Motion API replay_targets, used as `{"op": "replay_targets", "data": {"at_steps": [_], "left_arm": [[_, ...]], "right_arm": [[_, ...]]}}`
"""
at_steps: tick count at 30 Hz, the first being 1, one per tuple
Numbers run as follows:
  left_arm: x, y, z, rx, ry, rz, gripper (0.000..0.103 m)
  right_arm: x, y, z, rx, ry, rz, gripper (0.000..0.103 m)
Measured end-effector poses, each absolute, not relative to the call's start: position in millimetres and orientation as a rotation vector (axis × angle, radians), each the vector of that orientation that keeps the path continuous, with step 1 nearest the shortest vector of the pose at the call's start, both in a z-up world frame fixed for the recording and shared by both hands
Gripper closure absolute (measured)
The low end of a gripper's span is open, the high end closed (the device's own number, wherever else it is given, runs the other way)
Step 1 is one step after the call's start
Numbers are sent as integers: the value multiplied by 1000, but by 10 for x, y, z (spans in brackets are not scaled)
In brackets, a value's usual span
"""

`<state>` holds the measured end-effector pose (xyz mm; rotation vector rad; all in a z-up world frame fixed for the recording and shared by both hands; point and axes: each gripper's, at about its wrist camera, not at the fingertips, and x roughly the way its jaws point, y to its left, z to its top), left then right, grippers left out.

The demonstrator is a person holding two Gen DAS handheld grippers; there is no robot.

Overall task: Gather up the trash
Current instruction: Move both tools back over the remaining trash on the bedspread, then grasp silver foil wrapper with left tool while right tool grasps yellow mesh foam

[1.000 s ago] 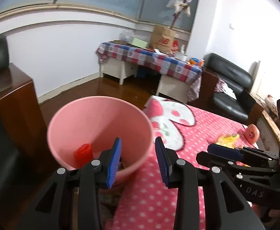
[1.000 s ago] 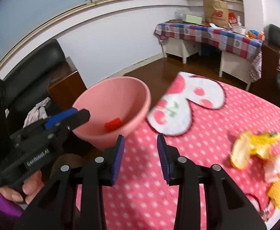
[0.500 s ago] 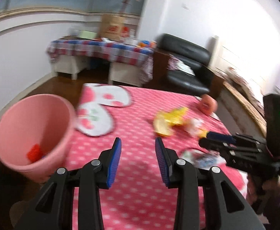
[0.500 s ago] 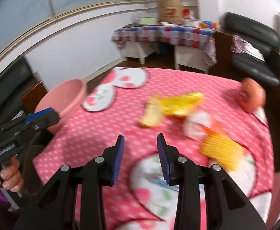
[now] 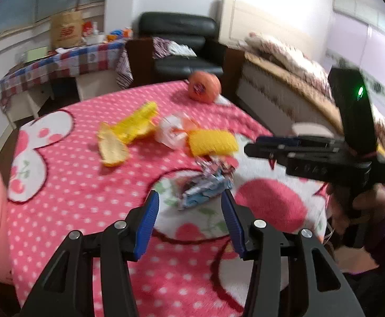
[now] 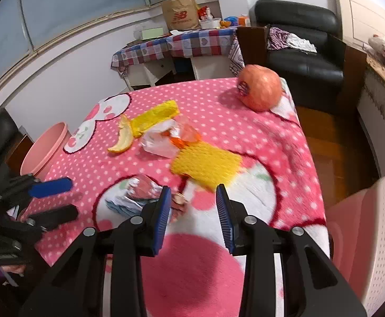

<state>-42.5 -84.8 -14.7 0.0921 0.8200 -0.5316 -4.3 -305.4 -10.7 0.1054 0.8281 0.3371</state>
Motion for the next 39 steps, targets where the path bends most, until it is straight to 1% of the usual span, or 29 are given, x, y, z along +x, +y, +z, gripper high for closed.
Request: {"op": "replay_targets", "data": {"at_steps": [5,9,11,12,13,15,16,19,26,32,36,39], "left_arm": [[-339,-1074,-309,160,836,-543,55],[-240,-1103,-429,173,859,-524,55],[-192,-1112,-486,177,873,-519,57],[-179,-1115,-506,178,878,-520,65],[-169,-1118,-526,177,882,-519,75],[-166,-1110,-562,168,890,-515,86],[-170,-1104,-572,164,890,-513,90],[-235,-1074,-566,155,879,-515,96],[-459,-771,-396,104,842,-445,99],[-556,-481,-311,42,830,-358,99],[-581,-422,-324,32,842,-316,99],[-623,-421,-330,24,841,-316,99]], "right_arm": [[-64,-3215,-184,134,841,324,67],[-53,-3324,-229,166,852,335,67],[-37,-3346,-247,181,860,349,66],[-27,-3346,-257,181,864,356,64],[-12,-3337,-266,177,866,361,56],[2,-3325,-273,174,866,369,55],[8,-3316,-278,174,867,373,55],[23,-3287,-294,170,871,385,55],[105,-3133,-254,91,851,422,55],[211,-2854,-229,-125,827,440,55],[284,-2715,-268,-269,801,424,55],[388,-2705,-346,-298,832,412,55]]}}
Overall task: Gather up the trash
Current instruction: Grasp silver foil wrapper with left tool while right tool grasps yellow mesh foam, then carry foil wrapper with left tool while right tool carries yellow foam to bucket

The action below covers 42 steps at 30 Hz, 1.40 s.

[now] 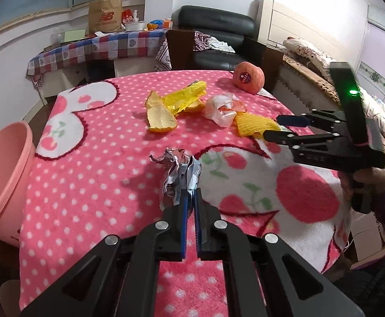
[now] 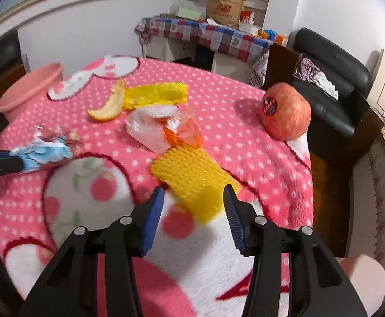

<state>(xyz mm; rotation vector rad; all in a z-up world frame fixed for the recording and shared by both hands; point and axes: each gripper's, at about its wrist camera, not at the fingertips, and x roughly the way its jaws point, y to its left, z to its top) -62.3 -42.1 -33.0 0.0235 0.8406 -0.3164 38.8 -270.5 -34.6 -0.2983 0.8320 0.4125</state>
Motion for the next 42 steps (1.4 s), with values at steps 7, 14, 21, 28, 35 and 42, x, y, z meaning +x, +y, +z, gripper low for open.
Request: {"op": "replay_targets", "data": {"at_steps": [7,14,21,28,35,42], "left_arm": [[-705,-411,-260,9,813,-327,99],[-779,-340,-197,-13,791,-319,99],[-834,-244,-142,-43,766,-287,99],[-954,-97,-88,-63,728,-250,99],[-1094,76,-69,-72,700,-194,99],[-1238,268,-157,-51,704,-118,99]], "right_arm": [[525,-2947,-381,-154,889,369,80],[370,-3073,-208,-31,854,366,86],[143,-2977,109,62,792,456,86],[10,-2765,300,135,773,555,86],[-56,-2517,329,211,809,656,86],[-44,-2127,-20,307,951,742,86]]}}
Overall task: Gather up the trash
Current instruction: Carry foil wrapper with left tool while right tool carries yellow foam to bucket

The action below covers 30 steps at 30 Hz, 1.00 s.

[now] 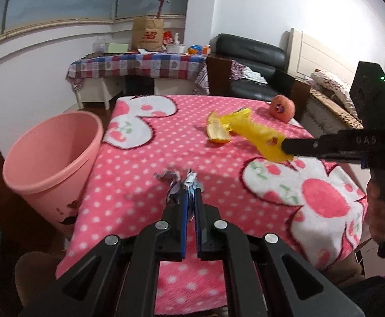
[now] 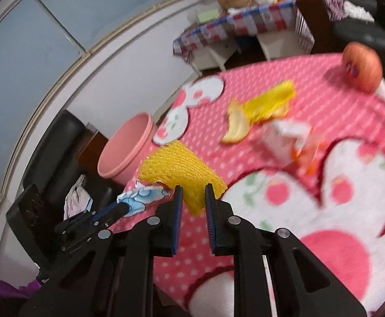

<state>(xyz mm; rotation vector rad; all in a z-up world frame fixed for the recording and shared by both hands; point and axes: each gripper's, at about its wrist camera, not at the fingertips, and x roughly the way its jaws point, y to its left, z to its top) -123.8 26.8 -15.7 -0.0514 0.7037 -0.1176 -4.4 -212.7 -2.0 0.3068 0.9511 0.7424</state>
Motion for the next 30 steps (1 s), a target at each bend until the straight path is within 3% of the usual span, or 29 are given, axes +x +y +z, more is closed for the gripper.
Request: {"op": "replay_targets", "data": {"at_steps": [11,14,16,19,23,24,25,27,30], "left_arm": [[-1282,527,-342,-118,747,-83,97],[-1272,522,-353,-122,752,-111,86],[-1271,512,-361,-122,750,-125,66],[-1258,470,-368,-115,747,-152,65],[-1209,412,-437,-97,779,-160,65],[-1196,409,-451,-95,785,-160,69],[-1188,410,-463,-95,788,-155,83],[-1179,427,-478,-103,793,-155,96],[-1200,458,-447,-107,769,-141,98]], "right_arm": [[-235,-1739,-353,189,1034,728,86],[-278,-1697,-408,157,1041,723,86],[-275,-1684,-420,146,1046,722,86],[-283,-1659,-430,131,1046,719,86],[-270,-1641,-433,121,1046,719,86],[-268,-1633,-431,119,1045,718,86],[-270,-1628,-429,116,1043,718,86],[-271,-1625,-428,119,1039,720,86],[-259,-1605,-406,119,1030,727,86]]}}
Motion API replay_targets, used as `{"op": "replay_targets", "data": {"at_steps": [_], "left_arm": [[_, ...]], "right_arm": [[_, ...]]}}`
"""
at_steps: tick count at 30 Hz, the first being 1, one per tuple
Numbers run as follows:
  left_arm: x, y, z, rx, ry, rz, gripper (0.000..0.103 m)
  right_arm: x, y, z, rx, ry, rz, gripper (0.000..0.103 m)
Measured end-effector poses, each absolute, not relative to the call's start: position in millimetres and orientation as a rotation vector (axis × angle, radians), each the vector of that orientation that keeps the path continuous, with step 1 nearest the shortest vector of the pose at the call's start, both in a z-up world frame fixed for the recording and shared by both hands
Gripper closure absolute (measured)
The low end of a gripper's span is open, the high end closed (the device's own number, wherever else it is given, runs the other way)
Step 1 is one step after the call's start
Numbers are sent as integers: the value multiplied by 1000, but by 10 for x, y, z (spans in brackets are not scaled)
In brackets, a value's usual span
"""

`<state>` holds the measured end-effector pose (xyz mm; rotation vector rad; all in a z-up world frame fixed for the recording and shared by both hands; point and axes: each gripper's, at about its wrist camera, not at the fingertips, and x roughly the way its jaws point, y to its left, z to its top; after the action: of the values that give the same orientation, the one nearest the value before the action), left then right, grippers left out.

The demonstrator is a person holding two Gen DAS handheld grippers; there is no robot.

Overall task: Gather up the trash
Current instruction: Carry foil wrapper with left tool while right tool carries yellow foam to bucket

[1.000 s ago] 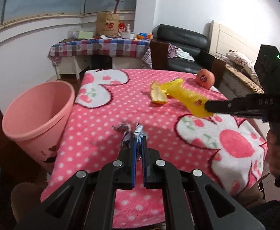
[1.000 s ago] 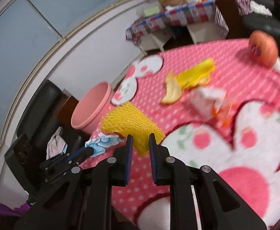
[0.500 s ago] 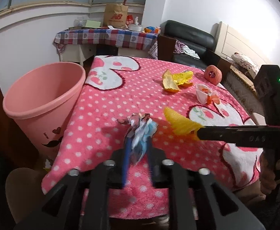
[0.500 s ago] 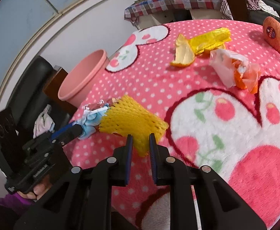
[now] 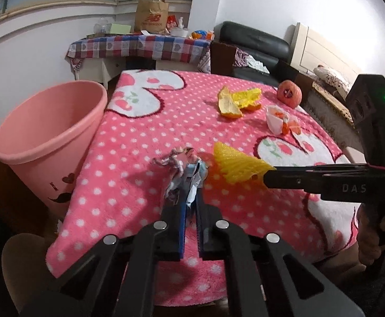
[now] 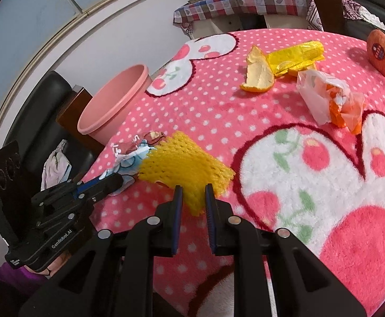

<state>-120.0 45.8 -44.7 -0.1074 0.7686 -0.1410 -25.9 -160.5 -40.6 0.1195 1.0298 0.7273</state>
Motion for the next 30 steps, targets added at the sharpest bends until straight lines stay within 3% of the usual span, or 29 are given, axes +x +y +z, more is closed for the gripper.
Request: {"op": "replay_targets", "data": {"at_steps": [17,30], "left_arm": [[-1258,1102,173,-106,544,83,98],[-1059,1802,64,-175,557,218,98]], "right_arm": [[65,-786,282,114,890,895,86],[415,217,356,114,946,998,86]]}}
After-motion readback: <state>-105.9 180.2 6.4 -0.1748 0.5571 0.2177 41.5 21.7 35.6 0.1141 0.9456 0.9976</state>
